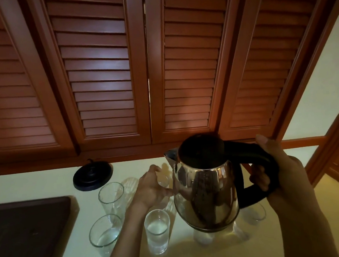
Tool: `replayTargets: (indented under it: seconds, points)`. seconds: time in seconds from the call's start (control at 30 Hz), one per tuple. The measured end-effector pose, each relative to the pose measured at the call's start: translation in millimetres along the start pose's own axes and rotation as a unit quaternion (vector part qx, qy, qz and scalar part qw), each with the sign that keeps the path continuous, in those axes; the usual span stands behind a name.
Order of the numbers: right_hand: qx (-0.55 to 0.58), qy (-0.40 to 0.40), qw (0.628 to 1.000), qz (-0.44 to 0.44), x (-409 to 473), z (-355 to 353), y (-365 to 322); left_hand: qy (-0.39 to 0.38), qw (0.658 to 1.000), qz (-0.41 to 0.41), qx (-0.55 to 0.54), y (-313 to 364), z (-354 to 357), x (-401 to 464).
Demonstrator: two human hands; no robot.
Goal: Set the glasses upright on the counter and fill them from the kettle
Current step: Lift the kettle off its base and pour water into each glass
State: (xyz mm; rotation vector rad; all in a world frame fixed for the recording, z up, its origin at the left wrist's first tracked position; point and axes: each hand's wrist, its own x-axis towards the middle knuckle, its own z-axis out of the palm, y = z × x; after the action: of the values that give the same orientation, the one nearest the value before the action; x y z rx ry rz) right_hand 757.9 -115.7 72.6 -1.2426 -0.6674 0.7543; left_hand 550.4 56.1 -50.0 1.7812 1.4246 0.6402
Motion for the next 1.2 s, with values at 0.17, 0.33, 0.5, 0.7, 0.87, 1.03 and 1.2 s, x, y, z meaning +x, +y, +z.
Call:
replayTargets:
  seconds: [0.17, 0.33, 0.5, 0.7, 0.87, 1.03, 1.2]
  points:
    - [0.004, -0.003, 1.0, 0.012, 4, 4, 6, 0.095, 0.994, 0.052, 0.013, 20, -47, -32]
    - [0.016, -0.01, 1.0, 0.009, 6, 11, 13, 0.151, 0.987, 0.048, 0.001, -7, -98, -47]
    - [0.035, -0.05, 0.998, 0.024, 9, 31, 20, 0.11, 0.991, 0.048, -0.065, -61, -124, -52]
    - [0.043, -0.099, 0.994, 0.02, 11, 49, 23, -0.042, 0.99, -0.014, -0.135, -94, -123, -52]
    - [0.035, -0.118, 0.992, 0.014, 6, 56, 21, -0.058, 0.974, -0.032, -0.216, -102, -110, -52]
    - [0.04, -0.111, 0.993, 0.027, 3, 64, 23, -0.035, 0.956, -0.016, -0.29, -113, -95, -49]
    - [0.057, -0.119, 0.991, 0.035, 3, 74, 20, 0.065, 0.938, 0.027, -0.34, -106, -101, -49]
